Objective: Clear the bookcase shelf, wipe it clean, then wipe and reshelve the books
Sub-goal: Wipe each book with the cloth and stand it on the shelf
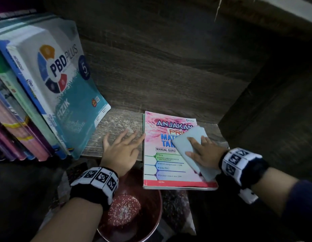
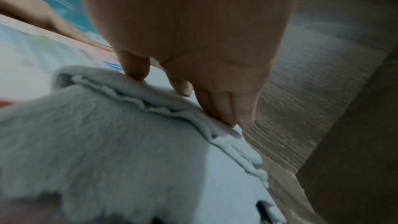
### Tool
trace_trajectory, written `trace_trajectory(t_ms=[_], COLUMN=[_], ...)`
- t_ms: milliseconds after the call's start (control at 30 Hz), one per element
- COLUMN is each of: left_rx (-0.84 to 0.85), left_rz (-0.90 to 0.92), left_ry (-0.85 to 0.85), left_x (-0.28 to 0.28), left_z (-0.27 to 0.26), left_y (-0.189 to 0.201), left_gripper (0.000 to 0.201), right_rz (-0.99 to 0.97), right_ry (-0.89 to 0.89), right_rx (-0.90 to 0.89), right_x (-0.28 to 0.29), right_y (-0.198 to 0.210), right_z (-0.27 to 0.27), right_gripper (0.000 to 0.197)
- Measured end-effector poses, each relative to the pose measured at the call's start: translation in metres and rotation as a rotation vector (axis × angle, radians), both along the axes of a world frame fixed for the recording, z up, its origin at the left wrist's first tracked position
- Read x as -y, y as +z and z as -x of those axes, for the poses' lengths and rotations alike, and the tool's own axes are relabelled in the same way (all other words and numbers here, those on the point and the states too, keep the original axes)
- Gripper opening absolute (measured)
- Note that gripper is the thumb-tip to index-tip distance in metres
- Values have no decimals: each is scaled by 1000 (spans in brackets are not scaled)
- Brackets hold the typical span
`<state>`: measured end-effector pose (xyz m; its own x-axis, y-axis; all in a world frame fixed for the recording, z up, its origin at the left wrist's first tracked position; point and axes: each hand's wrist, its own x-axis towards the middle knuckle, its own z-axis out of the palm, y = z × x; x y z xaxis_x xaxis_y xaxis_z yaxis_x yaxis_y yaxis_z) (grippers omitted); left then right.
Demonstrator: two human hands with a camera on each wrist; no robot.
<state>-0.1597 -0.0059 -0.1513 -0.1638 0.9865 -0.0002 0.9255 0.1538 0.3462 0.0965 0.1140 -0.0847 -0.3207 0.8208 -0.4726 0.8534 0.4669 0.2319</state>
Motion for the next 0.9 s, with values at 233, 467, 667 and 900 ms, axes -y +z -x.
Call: trace_trajectory(t_ms=[233,467,667,900], left_rx=[50,38,40,5], left_rz=[-22,-29,-53,-53], left_ry=[5,9,2,4], left_x=[-1,-1,-1,-2], left_z=[0,0,1,0], left_y=[-1,-5,-8,-11], left_gripper=[60,60,67,74], right_rz=[-85,-78,-50,-147], right_ry=[-29,-4,20,-125], right_rx=[-27,-82,-59,1], right_x=[-49,-28,-12,22], right_y=[2,1,4,-11], right_z=[83,136,85,-13], right_gripper=[67,67,70,72])
